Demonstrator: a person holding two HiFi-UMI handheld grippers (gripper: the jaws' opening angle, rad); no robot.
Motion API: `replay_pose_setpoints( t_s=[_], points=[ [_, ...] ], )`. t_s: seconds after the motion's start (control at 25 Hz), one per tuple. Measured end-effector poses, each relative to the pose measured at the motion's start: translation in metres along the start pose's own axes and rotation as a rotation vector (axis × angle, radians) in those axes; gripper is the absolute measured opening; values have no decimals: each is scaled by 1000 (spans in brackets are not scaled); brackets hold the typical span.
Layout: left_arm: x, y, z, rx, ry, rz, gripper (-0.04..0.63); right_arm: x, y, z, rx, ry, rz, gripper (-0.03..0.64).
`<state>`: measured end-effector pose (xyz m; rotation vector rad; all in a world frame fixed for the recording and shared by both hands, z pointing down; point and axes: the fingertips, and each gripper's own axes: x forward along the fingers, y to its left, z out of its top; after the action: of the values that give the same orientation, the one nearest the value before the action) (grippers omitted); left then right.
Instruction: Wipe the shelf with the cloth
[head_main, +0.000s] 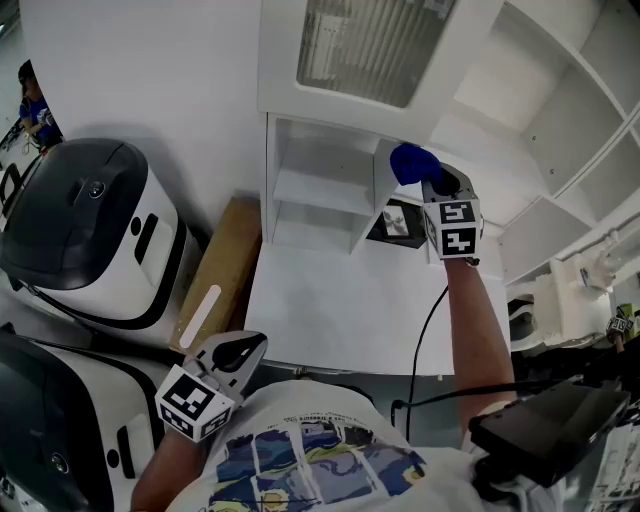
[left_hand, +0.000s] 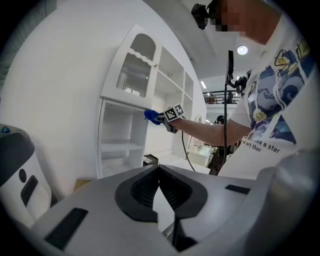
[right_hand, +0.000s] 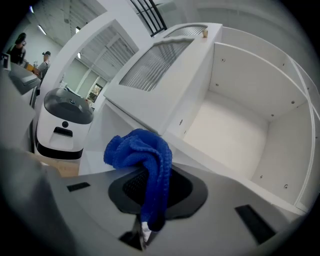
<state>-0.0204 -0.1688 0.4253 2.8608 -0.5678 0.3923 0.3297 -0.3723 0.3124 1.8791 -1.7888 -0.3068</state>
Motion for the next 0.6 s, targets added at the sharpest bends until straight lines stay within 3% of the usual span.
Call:
replay_pose_setpoints(
  t_s=[0.6],
  points=[
    [-28,7,-5,-4,-23,14,14,-4,5,22,21,-5,-36,69]
  ],
)
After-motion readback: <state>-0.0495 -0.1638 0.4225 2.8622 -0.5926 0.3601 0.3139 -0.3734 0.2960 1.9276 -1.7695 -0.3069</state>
